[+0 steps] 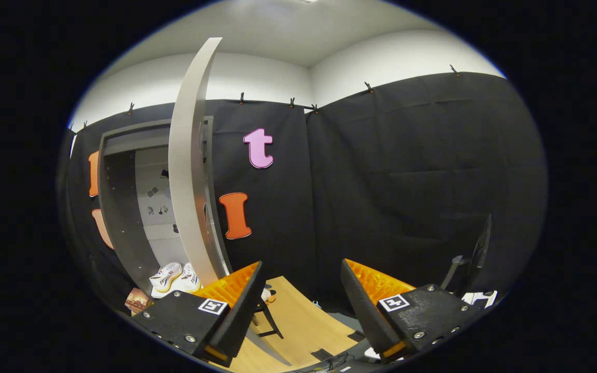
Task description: Open the shoe cabinet door, grab the shoes and put them into the shoe cabinet, then close the shoe cabinet door.
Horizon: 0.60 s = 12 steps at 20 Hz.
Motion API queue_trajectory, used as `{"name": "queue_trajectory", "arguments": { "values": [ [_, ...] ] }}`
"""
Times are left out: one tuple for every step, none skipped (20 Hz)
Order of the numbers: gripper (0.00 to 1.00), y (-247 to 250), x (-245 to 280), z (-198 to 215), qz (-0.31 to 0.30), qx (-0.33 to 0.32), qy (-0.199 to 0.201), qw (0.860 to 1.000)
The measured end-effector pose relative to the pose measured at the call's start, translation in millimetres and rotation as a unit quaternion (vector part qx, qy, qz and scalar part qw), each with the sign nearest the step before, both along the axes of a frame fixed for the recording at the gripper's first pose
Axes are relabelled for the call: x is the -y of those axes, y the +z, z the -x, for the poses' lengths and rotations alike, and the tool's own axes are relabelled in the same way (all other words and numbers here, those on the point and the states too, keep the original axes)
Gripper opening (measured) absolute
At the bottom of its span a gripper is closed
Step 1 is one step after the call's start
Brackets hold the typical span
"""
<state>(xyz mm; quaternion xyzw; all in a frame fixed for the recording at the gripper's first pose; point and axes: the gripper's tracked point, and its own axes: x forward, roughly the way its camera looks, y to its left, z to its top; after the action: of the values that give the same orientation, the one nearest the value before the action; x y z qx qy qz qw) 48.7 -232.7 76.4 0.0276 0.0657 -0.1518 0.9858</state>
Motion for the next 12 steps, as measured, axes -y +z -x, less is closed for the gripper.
{"name": "queue_trajectory", "arguments": {
  "values": [
    [0.91, 0.5, -2.7, 0.5, -0.003, 0.0, 0.004, 1.0],
    [0.9, -0.5, -5.7, 0.7, -0.003, 0.0, 0.007, 1.0],
    [0.9, 1.4, -6.0, -0.3, -0.002, 0.003, 0.007, 1.0],
    [0.89, 1.9, -7.5, 0.6, 0.0, 0.004, 0.005, 1.0],
    [0.89, 1.9, -9.9, 1.7, 0.001, 0.006, 0.005, 1.0],
    [0.89, 1.7, -14.8, 2.8, -0.001, 0.006, 0.006, 1.0],
    [0.89, 1.6, -22.6, 4.1, -0.003, 0.007, 0.012, 1.0],
    [0.89, 1.6, -32.3, 5.7, -0.004, 0.008, 0.02, 1.0],
    [0.89, 0.9, -43.9, 7.0, -0.005, 0.007, 0.029, 1.0],
    [0.89, 1.2, -57.0, 9.3, -0.005, 0.008, 0.038, 0.999],
    [0.89, 1.2, -70.1, 10.6, -0.005, 0.008, 0.047, 0.999],
    [0.89, 2.1, -85.2, 12.0, -0.006, 0.011, 0.055, 0.998]
  ]
}}
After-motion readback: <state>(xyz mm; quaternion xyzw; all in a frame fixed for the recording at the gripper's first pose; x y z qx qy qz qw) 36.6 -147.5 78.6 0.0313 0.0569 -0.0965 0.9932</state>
